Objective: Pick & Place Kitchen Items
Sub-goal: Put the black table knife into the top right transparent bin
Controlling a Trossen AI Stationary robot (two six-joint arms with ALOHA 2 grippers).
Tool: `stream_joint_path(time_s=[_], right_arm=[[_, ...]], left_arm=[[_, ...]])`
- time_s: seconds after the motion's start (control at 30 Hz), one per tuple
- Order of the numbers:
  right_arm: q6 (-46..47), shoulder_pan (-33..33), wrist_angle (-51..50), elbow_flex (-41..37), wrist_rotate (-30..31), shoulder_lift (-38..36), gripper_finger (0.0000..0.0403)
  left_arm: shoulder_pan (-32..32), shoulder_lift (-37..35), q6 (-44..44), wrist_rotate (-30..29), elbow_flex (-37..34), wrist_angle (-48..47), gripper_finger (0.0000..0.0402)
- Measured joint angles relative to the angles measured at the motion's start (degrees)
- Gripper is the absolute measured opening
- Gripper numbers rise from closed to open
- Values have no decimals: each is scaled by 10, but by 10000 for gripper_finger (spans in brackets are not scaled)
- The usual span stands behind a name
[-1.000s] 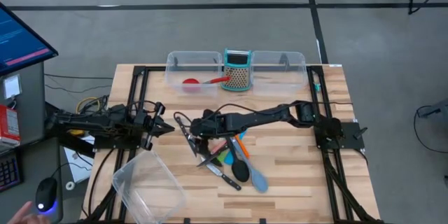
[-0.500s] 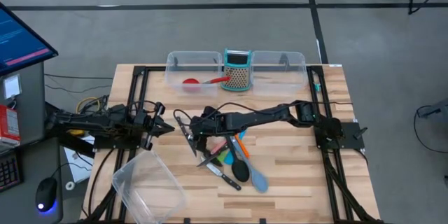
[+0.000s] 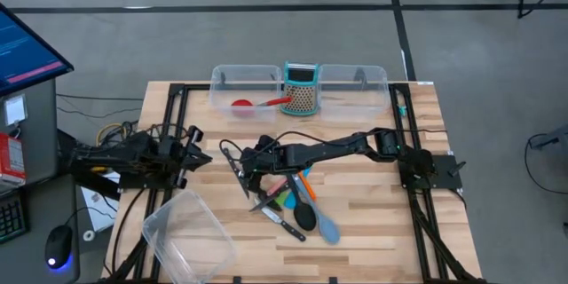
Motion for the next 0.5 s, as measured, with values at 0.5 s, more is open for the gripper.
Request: stream_joint_path(time_s=[0.5], right_arm=[[11, 15, 2, 0, 22, 0, 240]], left_arm=[[0, -15, 0, 0, 0, 44, 3]])
